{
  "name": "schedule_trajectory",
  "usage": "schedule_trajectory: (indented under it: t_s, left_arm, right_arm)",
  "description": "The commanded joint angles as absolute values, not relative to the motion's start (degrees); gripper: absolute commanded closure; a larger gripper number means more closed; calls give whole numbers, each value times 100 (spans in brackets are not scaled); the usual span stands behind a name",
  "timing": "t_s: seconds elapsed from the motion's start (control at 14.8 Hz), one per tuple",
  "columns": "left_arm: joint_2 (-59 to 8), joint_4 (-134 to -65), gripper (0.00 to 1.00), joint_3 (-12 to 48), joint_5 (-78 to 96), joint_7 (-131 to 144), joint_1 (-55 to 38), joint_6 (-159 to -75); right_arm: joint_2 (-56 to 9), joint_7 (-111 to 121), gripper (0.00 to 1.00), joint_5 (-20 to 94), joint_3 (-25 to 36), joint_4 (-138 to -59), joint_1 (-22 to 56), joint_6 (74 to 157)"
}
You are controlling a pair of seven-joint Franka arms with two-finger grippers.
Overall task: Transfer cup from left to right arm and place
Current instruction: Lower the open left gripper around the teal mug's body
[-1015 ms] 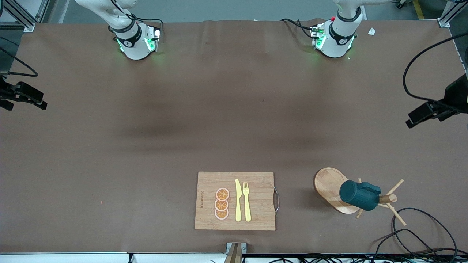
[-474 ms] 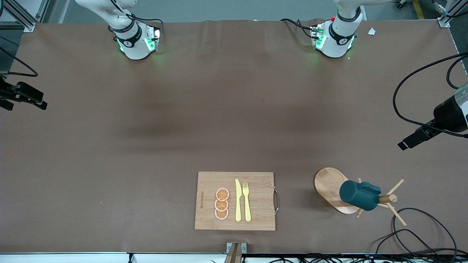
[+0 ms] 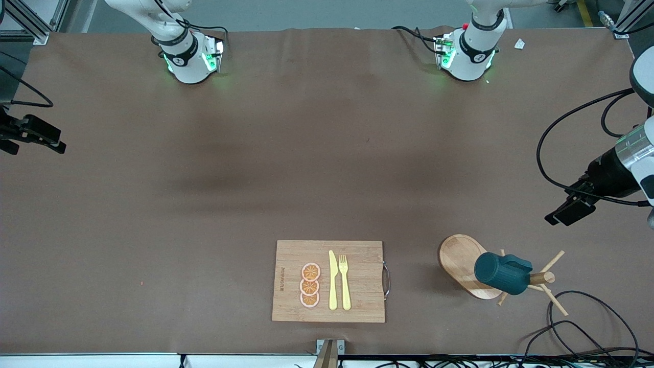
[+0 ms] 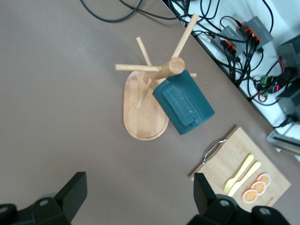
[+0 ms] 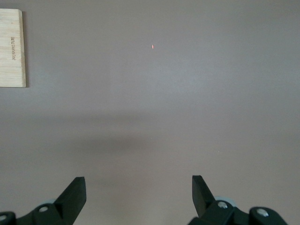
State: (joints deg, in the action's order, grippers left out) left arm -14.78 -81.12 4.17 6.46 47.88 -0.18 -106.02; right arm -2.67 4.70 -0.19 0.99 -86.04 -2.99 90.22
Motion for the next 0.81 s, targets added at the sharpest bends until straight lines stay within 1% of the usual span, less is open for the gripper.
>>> schedule_trajectory:
  t_s: [0.0,0.47,0.74]
  left_arm:
    - [-1616,-8016,0,413,773,5263,-97,-10740]
    - [-2179,-7998,0,431,808,6862,-202,-11670]
    - [-2381,-7998,0,422,1046,7365,-202,-11952]
  right_arm:
    - [-149,501,0,-70,97,-8719,-272,9070]
    - [-149,501,0,-70,97,-8710,-238,9070]
    - [-149,466,0,-70,97,-8701,-167,9070]
